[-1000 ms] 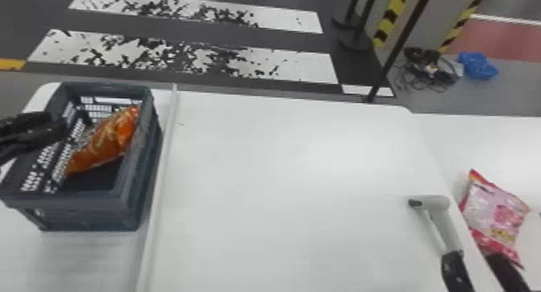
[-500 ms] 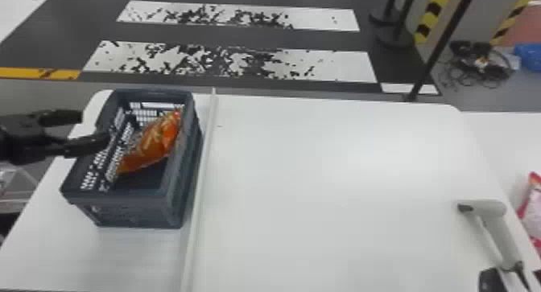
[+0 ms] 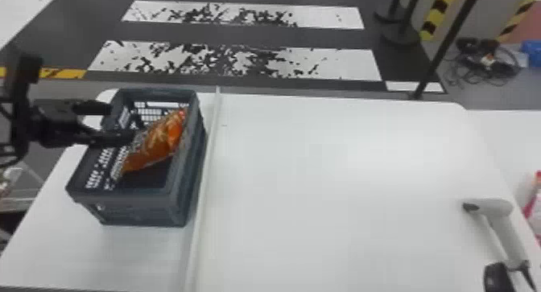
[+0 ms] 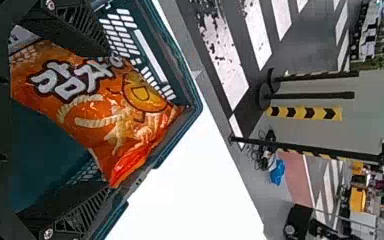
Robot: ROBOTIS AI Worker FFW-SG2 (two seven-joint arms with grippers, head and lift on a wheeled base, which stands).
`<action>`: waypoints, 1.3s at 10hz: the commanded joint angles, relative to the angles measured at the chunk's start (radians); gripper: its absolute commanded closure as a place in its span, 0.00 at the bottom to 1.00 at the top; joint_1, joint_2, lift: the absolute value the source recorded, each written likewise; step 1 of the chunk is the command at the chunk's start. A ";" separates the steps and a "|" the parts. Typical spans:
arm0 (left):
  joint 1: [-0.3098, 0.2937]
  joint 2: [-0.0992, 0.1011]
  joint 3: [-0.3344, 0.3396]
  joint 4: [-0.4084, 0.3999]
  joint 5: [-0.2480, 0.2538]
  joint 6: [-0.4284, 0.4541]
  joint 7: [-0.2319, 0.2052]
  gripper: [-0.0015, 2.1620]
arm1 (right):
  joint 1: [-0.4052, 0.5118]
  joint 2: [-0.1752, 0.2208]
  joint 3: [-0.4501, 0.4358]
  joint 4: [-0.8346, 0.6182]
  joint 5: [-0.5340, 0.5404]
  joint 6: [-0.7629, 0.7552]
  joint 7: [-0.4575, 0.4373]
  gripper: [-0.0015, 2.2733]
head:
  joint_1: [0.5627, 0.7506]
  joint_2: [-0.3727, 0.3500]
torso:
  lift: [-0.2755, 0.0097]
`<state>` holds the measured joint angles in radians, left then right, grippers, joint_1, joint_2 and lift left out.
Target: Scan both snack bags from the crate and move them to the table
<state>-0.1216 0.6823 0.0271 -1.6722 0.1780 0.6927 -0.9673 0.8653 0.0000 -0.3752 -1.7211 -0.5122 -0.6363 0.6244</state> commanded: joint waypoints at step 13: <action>-0.308 0.091 -0.523 0.227 -0.097 -0.095 -0.025 0.04 | 0.031 0.001 -0.050 -0.071 -0.020 0.071 0.003 0.06 | 0.70 0.35 | 0.66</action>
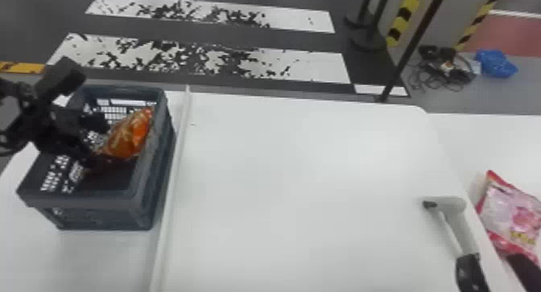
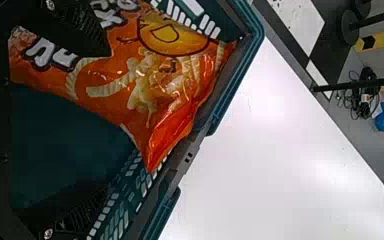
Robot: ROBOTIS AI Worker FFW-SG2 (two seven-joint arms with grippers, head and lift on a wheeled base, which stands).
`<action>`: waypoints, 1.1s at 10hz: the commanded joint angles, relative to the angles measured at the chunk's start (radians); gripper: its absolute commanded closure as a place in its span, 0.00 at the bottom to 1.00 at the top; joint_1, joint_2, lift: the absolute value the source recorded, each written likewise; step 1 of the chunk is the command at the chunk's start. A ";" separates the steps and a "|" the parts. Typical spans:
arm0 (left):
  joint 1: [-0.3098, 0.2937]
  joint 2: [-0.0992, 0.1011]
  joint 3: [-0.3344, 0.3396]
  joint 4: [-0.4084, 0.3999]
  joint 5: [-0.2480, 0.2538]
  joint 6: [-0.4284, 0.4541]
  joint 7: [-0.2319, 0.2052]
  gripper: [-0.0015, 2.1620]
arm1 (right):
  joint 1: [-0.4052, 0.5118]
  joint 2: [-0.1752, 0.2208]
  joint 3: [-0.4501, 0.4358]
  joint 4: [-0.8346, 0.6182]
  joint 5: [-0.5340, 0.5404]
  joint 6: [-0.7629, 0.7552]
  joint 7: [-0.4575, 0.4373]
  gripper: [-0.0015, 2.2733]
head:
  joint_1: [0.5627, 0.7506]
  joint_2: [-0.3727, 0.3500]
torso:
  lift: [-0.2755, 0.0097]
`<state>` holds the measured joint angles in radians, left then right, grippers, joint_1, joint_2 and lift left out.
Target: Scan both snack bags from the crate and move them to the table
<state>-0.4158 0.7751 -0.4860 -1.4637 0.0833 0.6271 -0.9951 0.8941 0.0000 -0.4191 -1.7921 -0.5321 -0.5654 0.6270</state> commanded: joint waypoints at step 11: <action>-0.075 -0.091 -0.128 0.283 -0.077 -0.404 0.093 0.96 | 0.009 0.001 -0.070 -0.030 -0.043 0.114 0.003 0.06 | 0.70 0.27 | 0.66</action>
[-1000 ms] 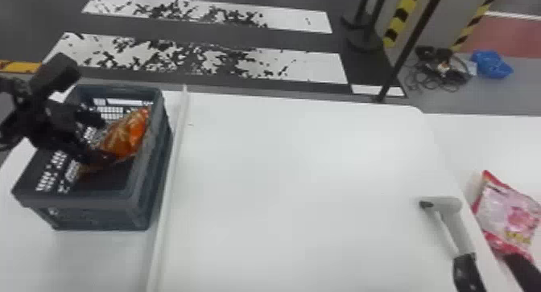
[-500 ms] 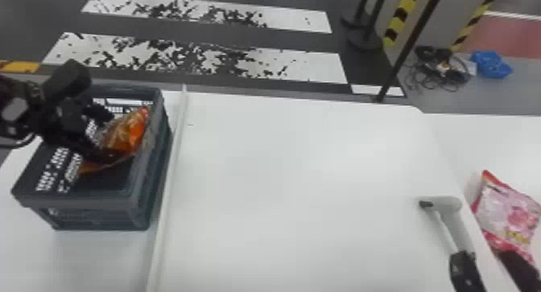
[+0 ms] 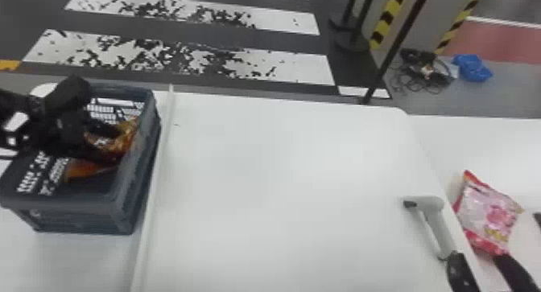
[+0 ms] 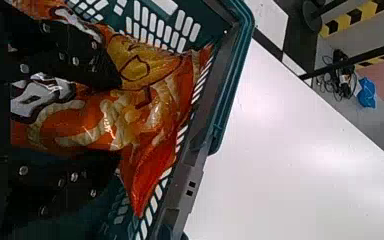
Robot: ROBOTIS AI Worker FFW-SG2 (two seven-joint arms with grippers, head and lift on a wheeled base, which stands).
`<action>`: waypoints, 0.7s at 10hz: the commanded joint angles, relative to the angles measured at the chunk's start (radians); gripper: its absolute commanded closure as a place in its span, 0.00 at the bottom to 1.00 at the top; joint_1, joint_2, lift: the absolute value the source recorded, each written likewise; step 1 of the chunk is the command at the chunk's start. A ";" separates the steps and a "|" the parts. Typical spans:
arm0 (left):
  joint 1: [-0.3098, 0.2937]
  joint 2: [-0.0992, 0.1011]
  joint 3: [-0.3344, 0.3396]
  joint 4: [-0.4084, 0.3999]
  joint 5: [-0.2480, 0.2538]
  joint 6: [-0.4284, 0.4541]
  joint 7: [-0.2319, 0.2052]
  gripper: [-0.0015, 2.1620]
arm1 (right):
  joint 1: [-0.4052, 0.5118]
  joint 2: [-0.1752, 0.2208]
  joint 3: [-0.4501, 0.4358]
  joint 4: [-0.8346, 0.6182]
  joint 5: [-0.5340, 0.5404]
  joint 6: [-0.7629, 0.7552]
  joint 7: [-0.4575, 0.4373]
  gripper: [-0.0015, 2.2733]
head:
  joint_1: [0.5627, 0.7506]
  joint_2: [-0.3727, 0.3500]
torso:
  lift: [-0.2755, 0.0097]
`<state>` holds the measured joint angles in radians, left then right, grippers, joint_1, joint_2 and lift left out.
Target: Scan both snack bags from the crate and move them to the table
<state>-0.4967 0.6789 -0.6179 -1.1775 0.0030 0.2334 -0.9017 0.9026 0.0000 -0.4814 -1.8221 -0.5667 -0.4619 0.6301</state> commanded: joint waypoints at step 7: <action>0.349 0.093 0.357 -0.327 0.022 0.036 0.052 0.98 | -0.002 0.001 -0.037 0.009 -0.085 0.044 0.057 0.06 | 0.70 0.26 | 0.66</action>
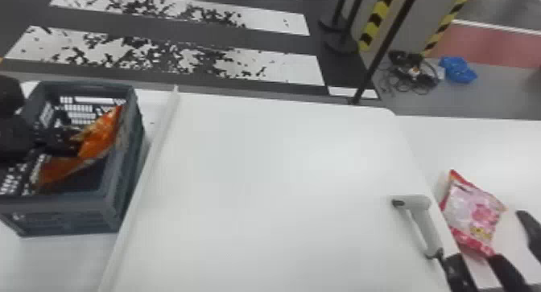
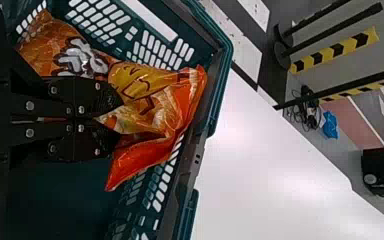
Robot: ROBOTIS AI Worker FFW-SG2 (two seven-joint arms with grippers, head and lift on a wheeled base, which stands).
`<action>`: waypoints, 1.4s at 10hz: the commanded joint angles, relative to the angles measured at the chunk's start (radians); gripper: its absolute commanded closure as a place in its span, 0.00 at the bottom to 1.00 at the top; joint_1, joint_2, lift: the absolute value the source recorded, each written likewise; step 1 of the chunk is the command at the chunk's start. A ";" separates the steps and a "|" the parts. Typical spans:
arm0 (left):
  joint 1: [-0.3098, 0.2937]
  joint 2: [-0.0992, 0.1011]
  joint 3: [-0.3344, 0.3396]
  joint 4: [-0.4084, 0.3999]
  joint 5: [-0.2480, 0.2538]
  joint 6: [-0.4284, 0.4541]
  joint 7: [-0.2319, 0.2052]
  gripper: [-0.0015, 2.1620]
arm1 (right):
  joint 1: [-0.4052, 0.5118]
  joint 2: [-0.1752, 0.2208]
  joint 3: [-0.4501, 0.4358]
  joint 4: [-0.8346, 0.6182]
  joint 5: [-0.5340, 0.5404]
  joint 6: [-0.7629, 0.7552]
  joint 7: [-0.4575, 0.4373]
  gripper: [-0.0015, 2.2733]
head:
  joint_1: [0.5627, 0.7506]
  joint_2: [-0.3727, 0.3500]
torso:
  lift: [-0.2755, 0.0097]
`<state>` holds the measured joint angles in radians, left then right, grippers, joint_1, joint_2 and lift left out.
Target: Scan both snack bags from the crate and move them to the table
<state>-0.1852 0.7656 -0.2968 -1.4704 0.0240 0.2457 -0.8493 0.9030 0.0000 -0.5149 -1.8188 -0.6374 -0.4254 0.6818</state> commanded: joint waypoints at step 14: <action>0.211 0.000 0.193 -0.240 -0.021 0.014 0.191 0.98 | -0.039 0.001 -0.073 -0.022 -0.050 0.225 0.021 0.06 | 0.70 0.29 | 0.66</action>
<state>0.0279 0.7648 -0.1089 -1.7054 -0.0051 0.2680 -0.6589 0.8644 0.0000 -0.5873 -1.8388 -0.6870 -0.2021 0.7026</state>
